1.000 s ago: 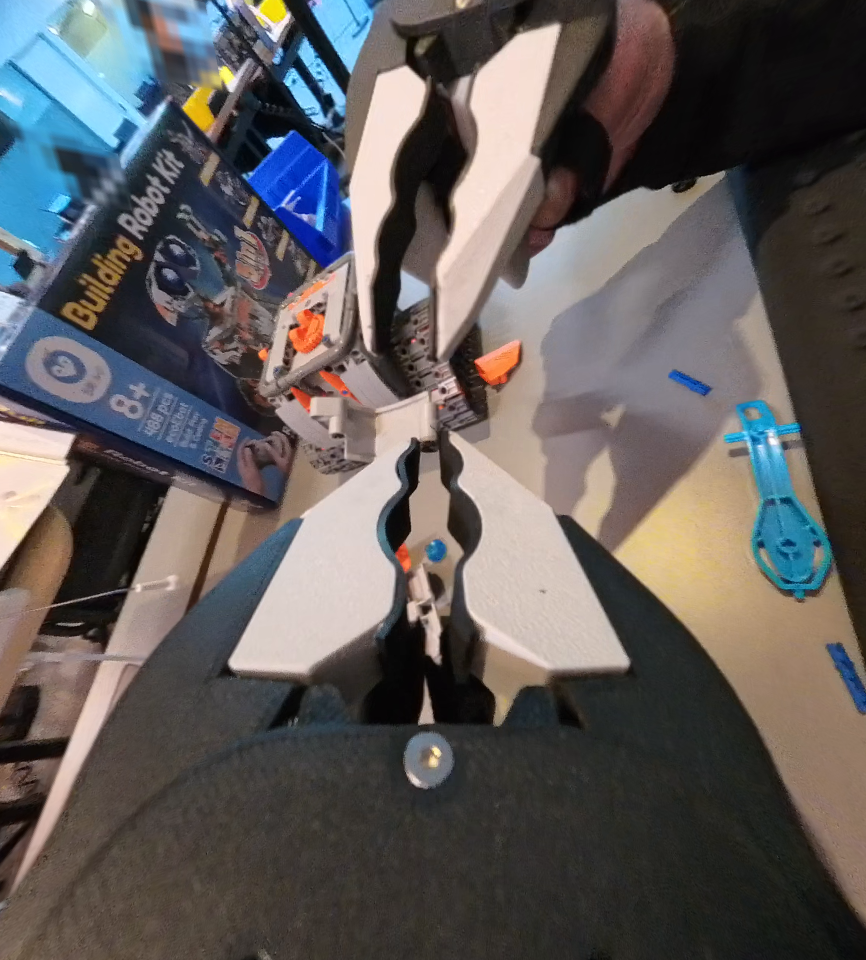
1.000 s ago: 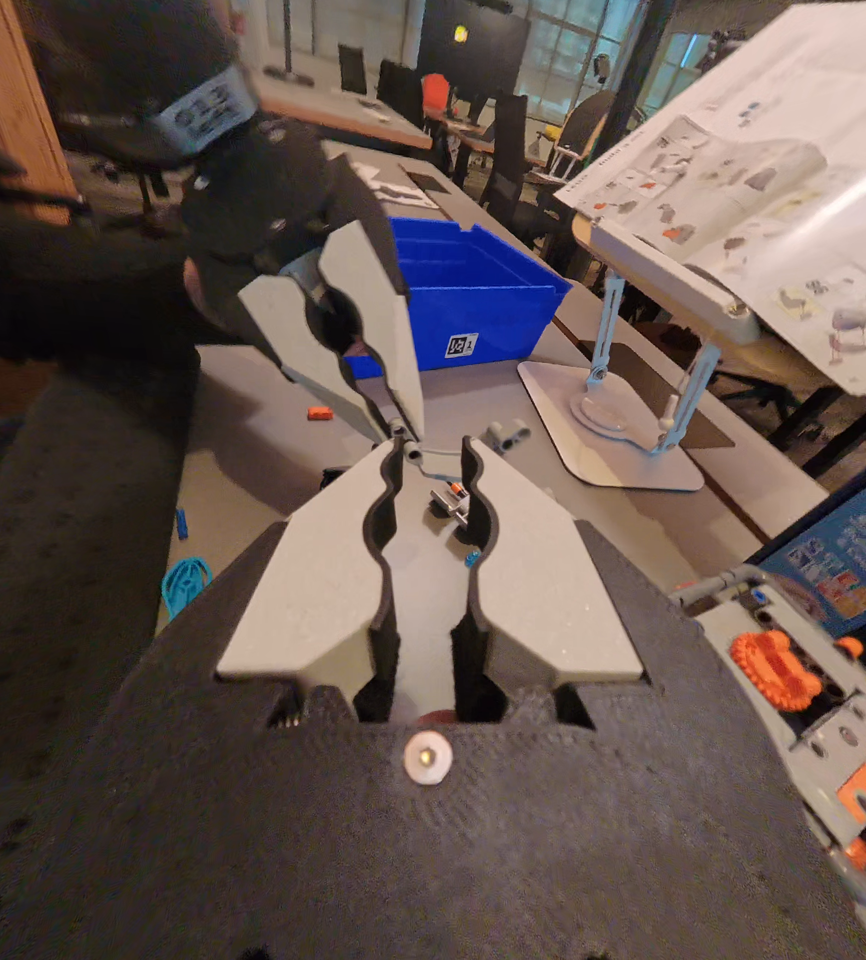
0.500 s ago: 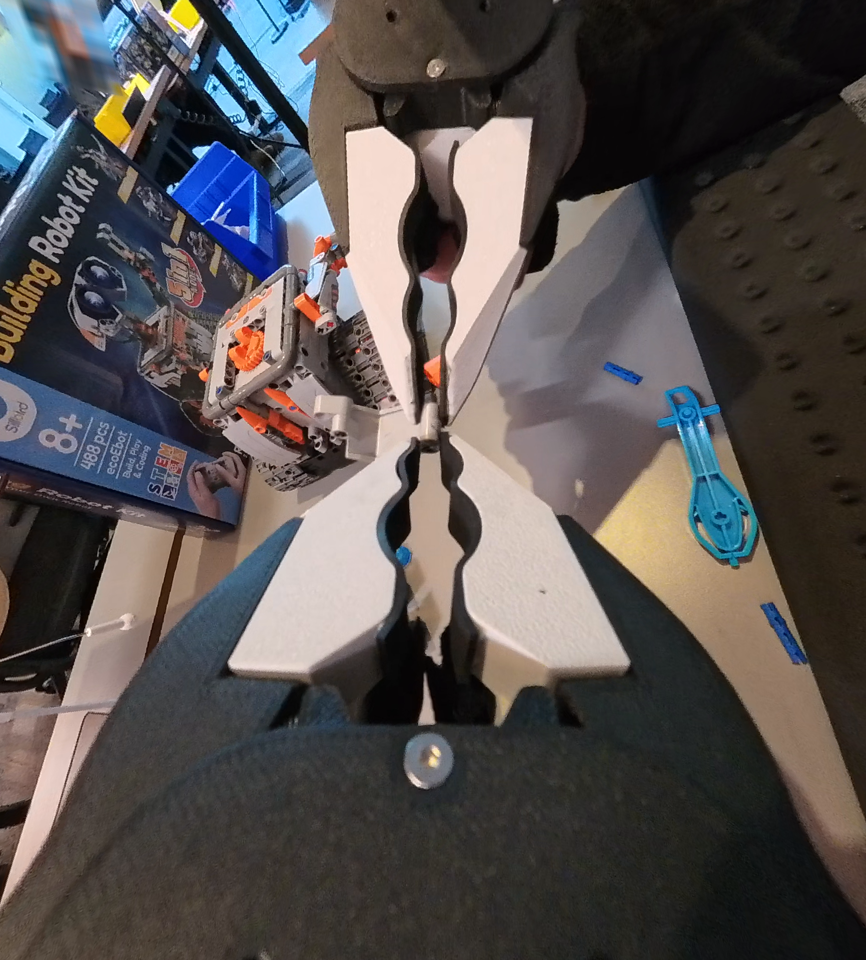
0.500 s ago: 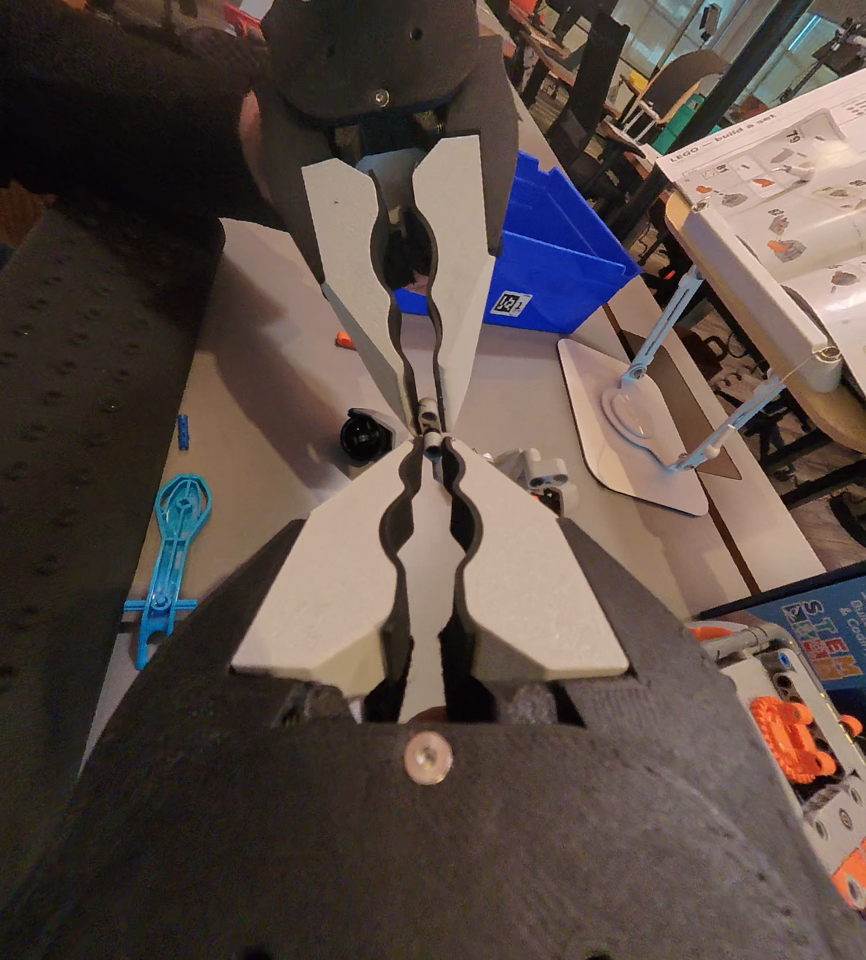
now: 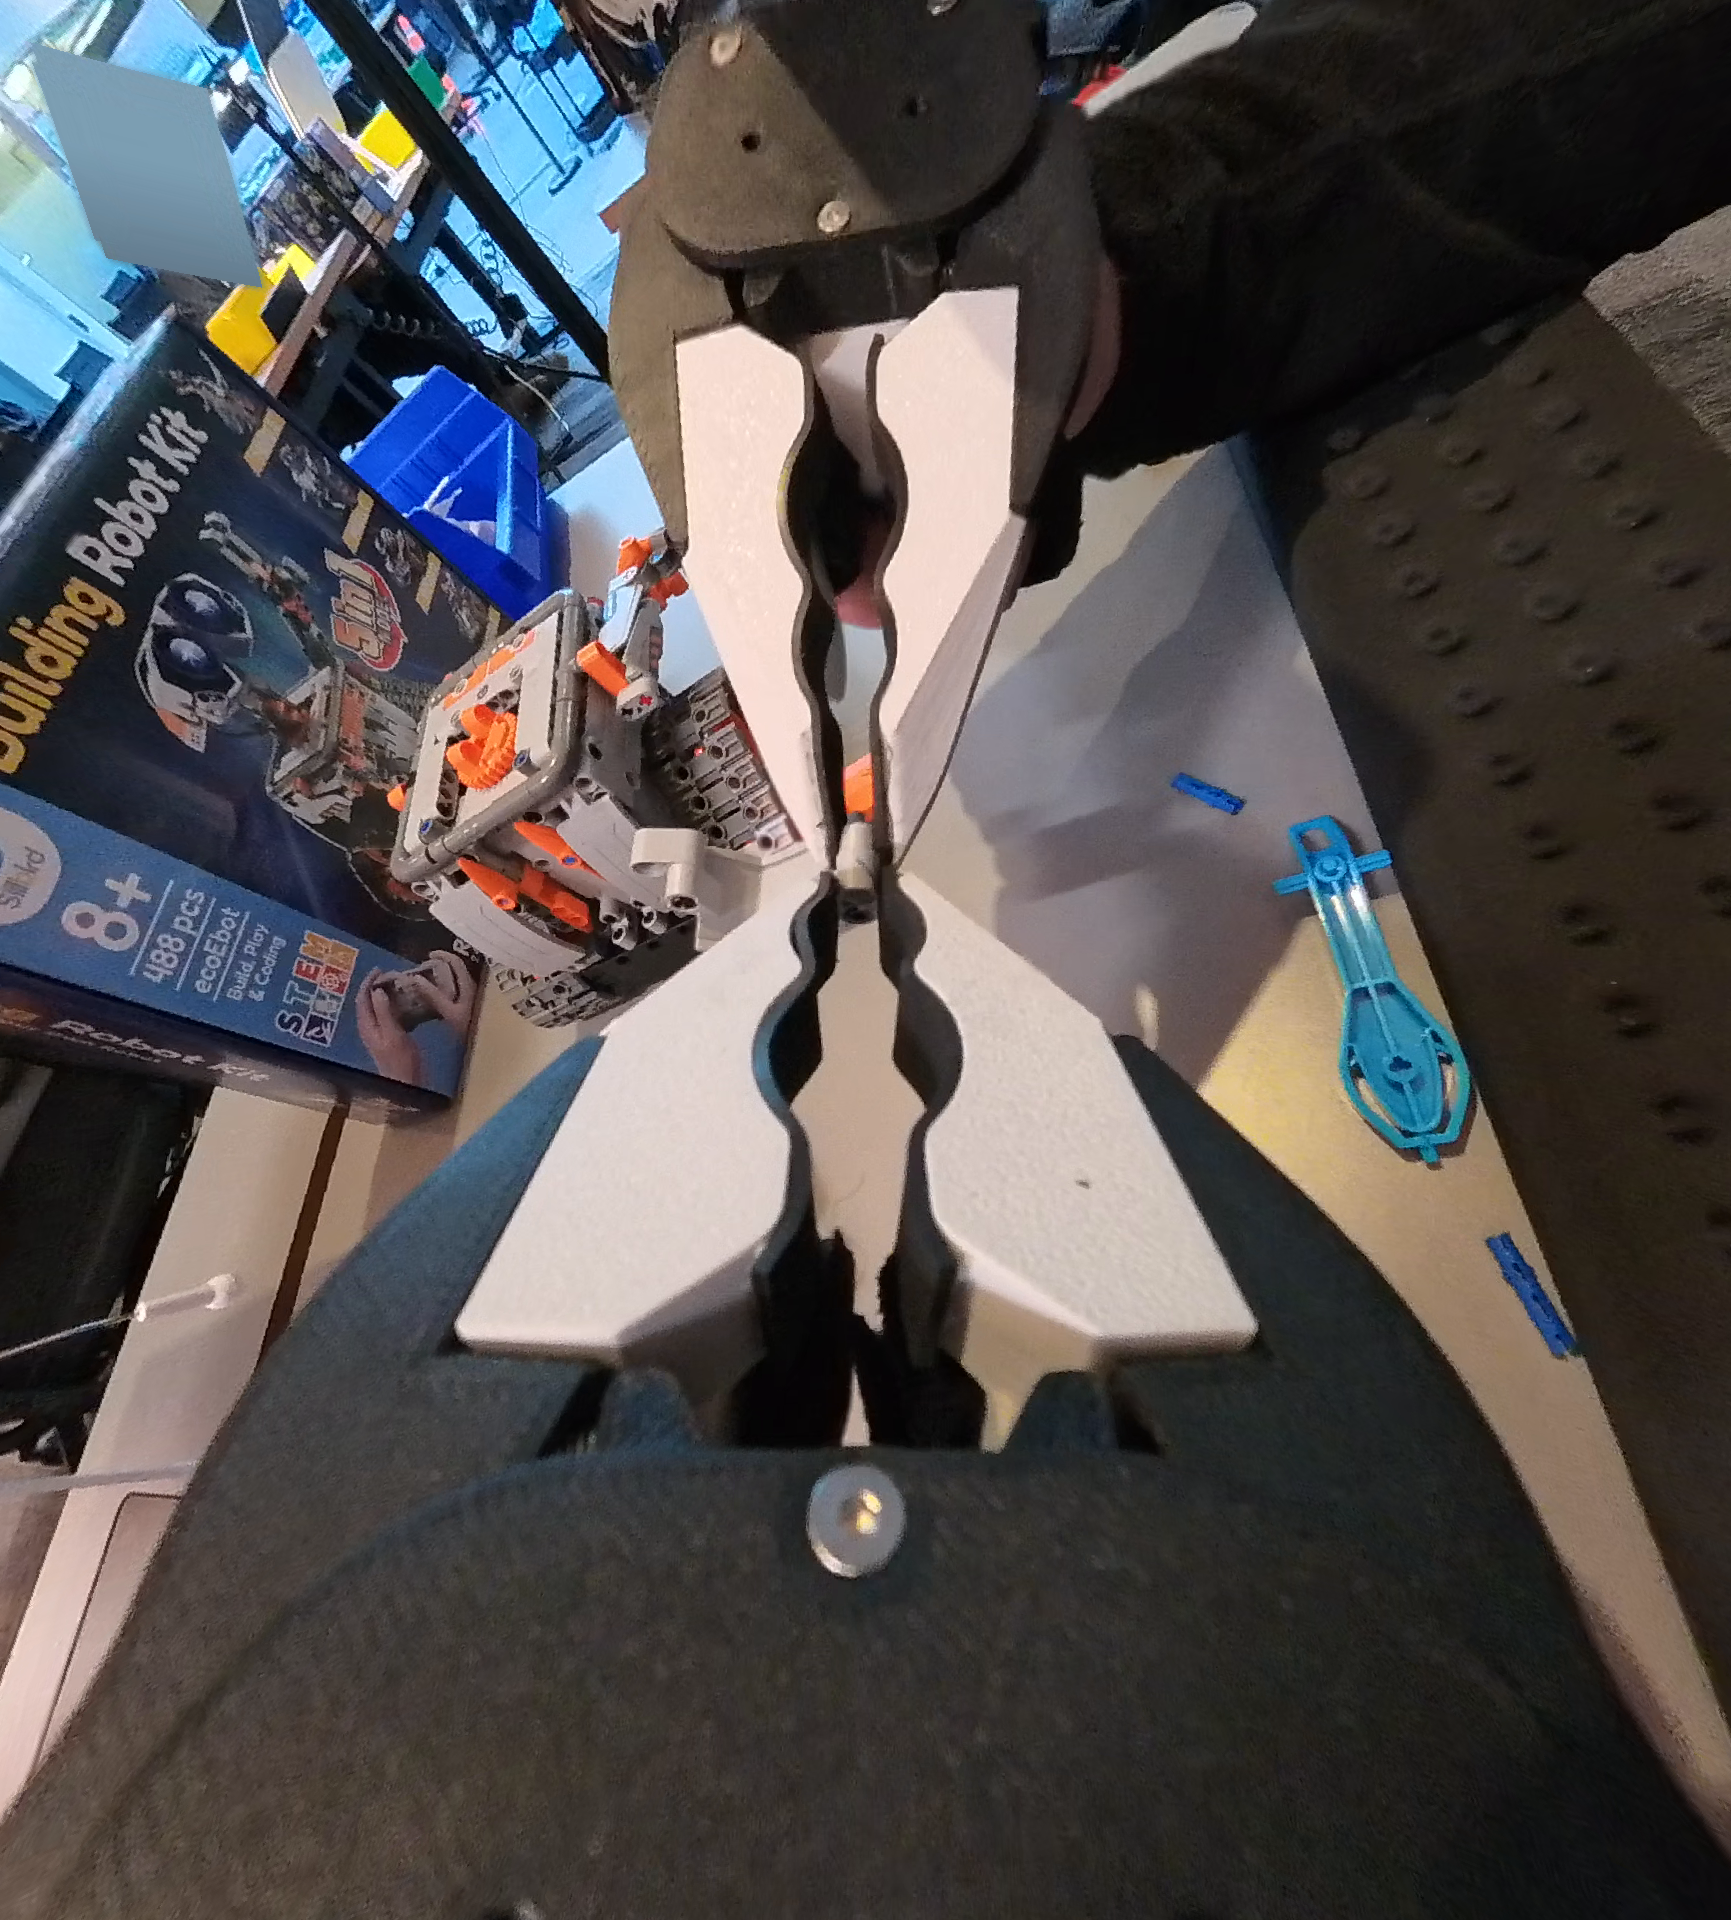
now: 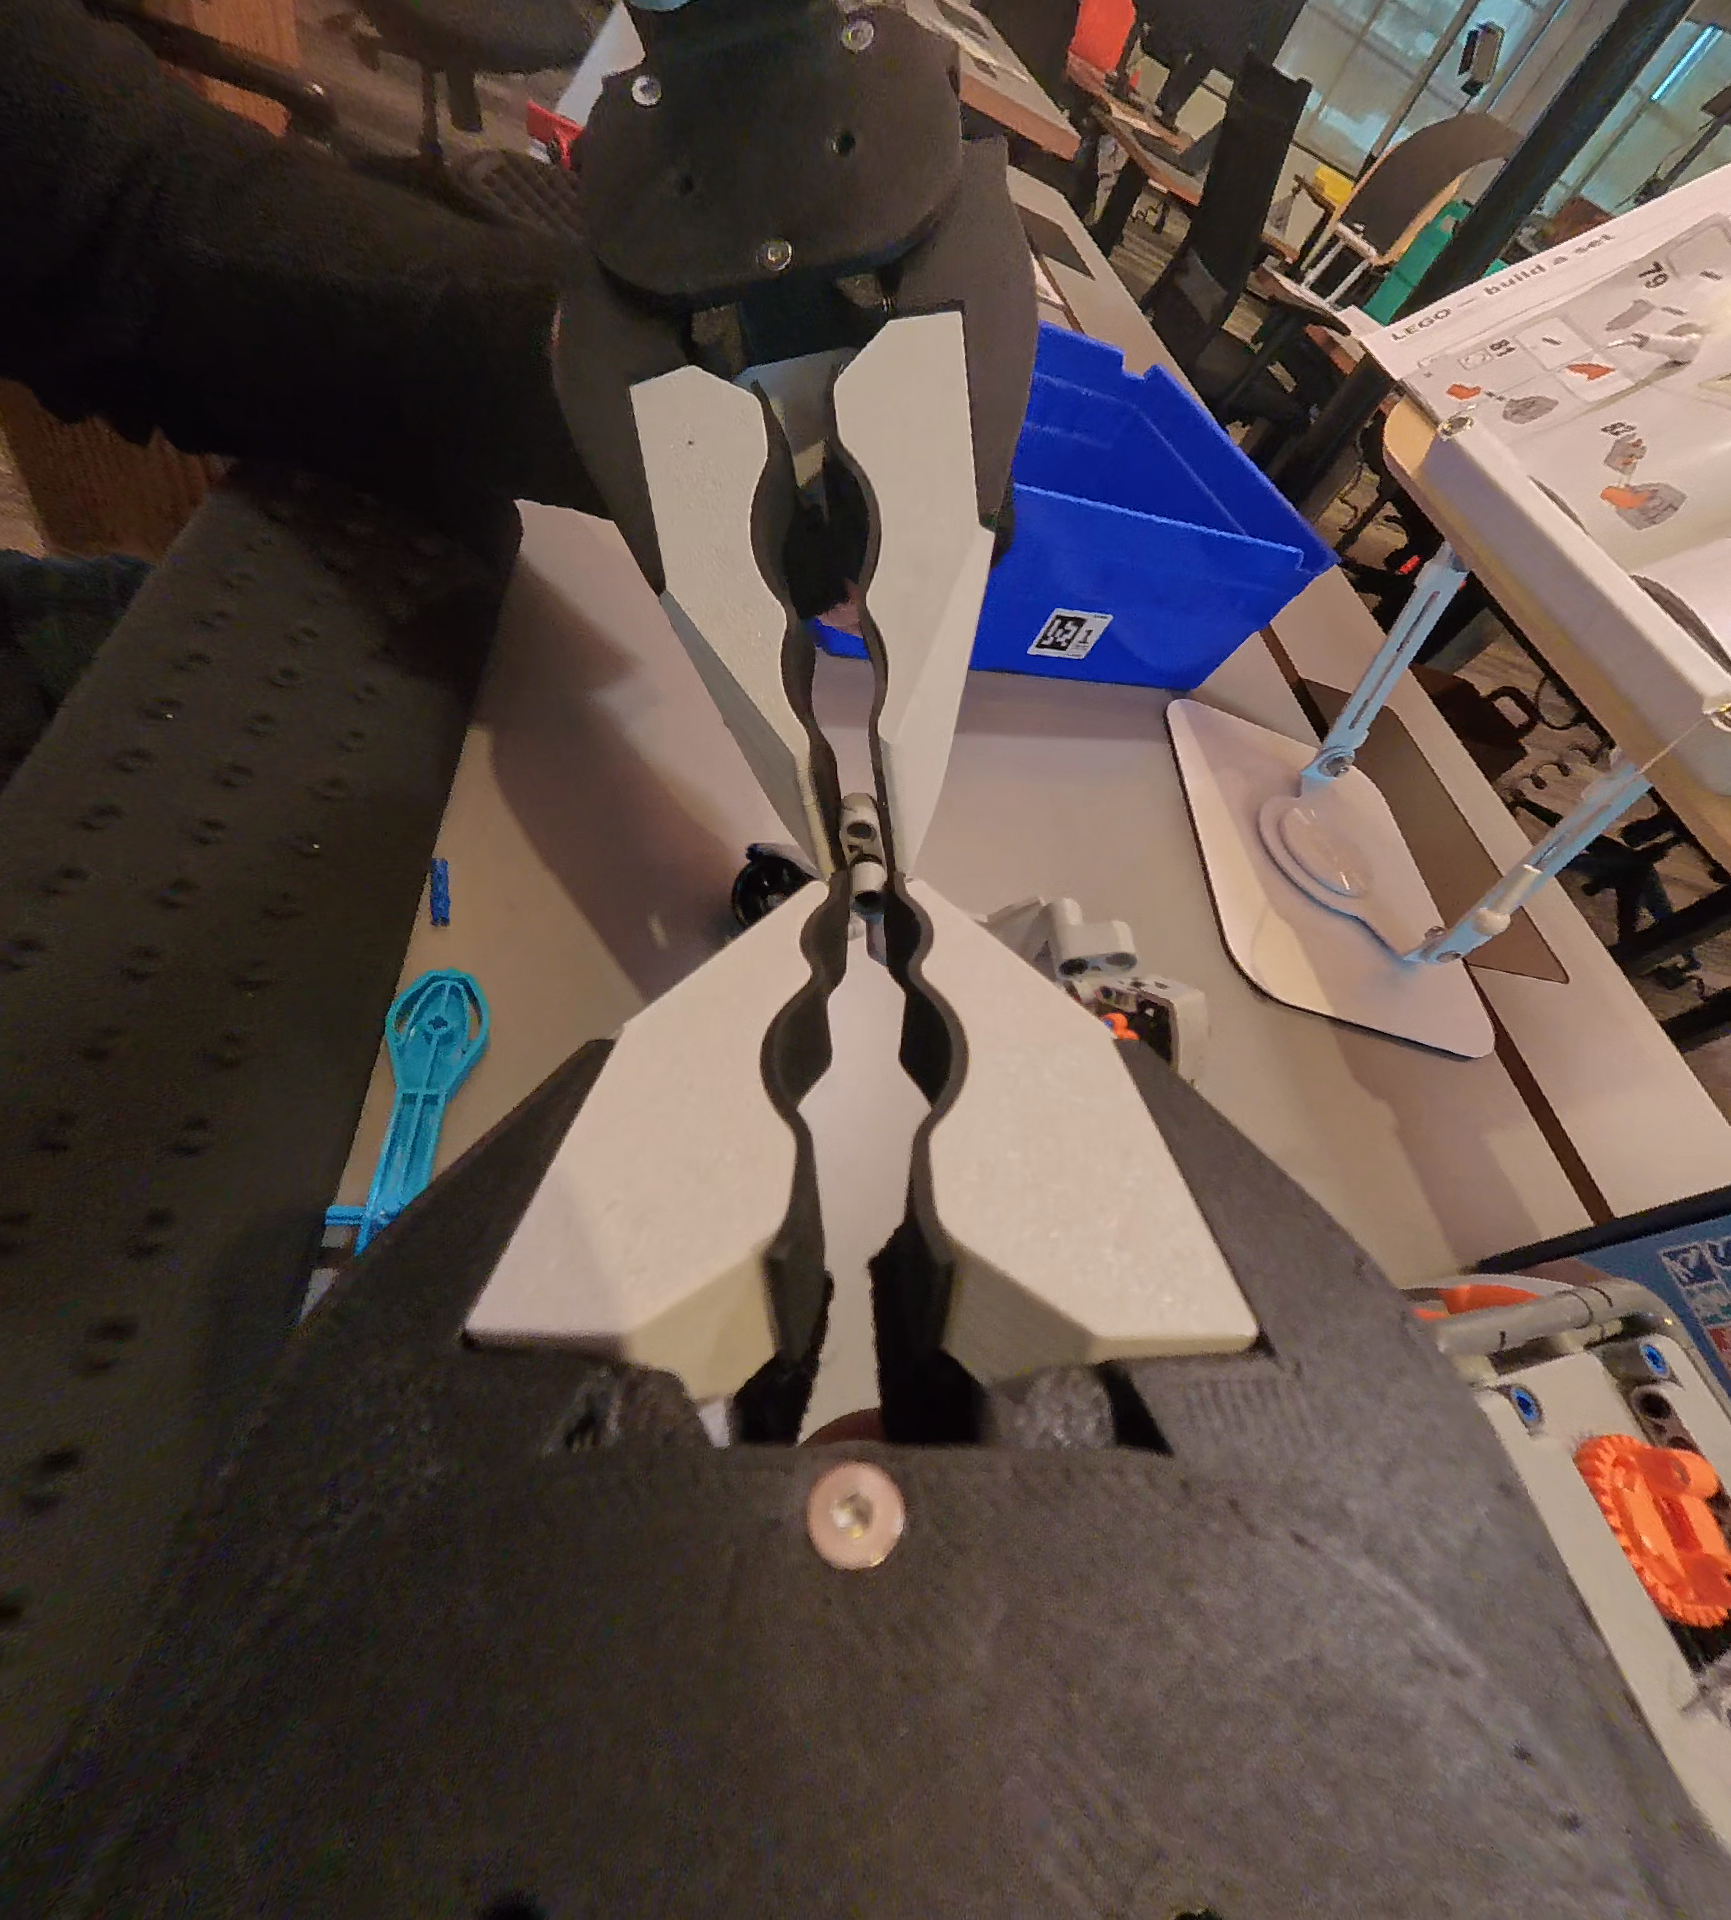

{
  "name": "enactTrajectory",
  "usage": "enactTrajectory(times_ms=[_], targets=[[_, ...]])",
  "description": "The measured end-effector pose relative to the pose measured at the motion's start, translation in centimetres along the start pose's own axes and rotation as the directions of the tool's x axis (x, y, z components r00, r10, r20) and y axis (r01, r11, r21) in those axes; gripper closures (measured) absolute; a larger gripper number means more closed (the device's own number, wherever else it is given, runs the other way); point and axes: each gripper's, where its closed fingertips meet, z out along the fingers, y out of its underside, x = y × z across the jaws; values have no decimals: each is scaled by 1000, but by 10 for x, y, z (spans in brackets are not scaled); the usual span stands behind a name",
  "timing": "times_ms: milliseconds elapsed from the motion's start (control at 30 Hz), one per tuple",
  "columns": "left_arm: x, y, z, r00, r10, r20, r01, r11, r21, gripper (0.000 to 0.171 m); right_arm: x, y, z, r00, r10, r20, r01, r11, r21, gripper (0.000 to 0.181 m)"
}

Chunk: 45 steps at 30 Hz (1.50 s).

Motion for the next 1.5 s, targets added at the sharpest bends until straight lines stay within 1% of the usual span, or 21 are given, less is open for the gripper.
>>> enactTrajectory(times_ms=[100,167,200,233,267,300,333,367,467,533,667,800,867,933,1000,1067,1133,1167,1300,1400,1500], targets=[[-5,0,-8,1000,0,31,-1,1000,6,167,6,-4,-8,999,49,1,-49,998,42,178],[-15,-4,-25,997,-47,54,44,997,65,167,16,-13,-21,993,115,8,-115,985,128,178],[-19,-2,-29,996,-67,65,63,996,68,167,17,-16,-23,990,141,27,-143,977,158,178],[-23,3,-28,994,-66,85,61,997,49,167,15,-9,-17,990,135,29,-138,983,118,178],[-22,6,-27,994,-86,64,83,995,51,166,12,0,-11,993,117,28,-118,991,61,177],[-17,9,-24,992,-123,6,123,992,42,167,9,3,-9,993,112,40,-114,992,45,177],[-17,13,-23,991,-134,0,134,991,29,167,4,3,-7,991,118,71,-121,992,45,177],[-18,16,-21,992,-121,19,121,993,10,166,-2,8,-2,987,124,104,-126,992,14,177],[-9,24,-15,995,-98,-8,98,994,-55,166,-22,34,16,972,141,187,-120,986,-119,177],[-4,33,-11,994,-103,-37,98,990,-105,166,-33,49,25,966,140,216,-97,976,-197,177],[-4,39,-9,995,-95,-34,90,988,-128,167,-54,70,38,949,153,276,-62,948,-313,177],[-4,44,-3,991,-130,-42,124,984,-130,167,-61,89,43,946,160,282,-34,914,-405,174],[-6,46,0,983,-179,-37,173,977,-124,167,-54,87,41,960,130,247,-20,915,-403,161],[-10,45,2,970,-239,-34,235,967,-103,167,-40,72,35,976,105,190,-33,937,-349,157],[-20,41,2,943,-332,-11,331,942,-48,167,-16,50,27,998,22,58,-6,964,-265,158],[-30,34,1,902,-431,-14,431,902,22,166,12,28,16,992,-41,-119,19,984,-176,159],[-35,28,2,859,-512,-33,513,855,75,166,33,21,8,956,-102,-273,55,983,-176,157],[-37,25,3,839,-543,-38,544,834,93,166,38,20,7,940,-133,-315,75,979,-191,156],[-42,14,11,768,-638,-46,637,756,150,167,41,16,11,888,-228,-400,135,960,-247,150],[-43,7,16,742,-668,-49,664,724,186,166,50,12,3,850,-247,-466,135,956,-261,165],[-44,1,15,730,-680,-76,676,701,226,166,50,10,-2,854,-233,-465,129,961,-245,168]])
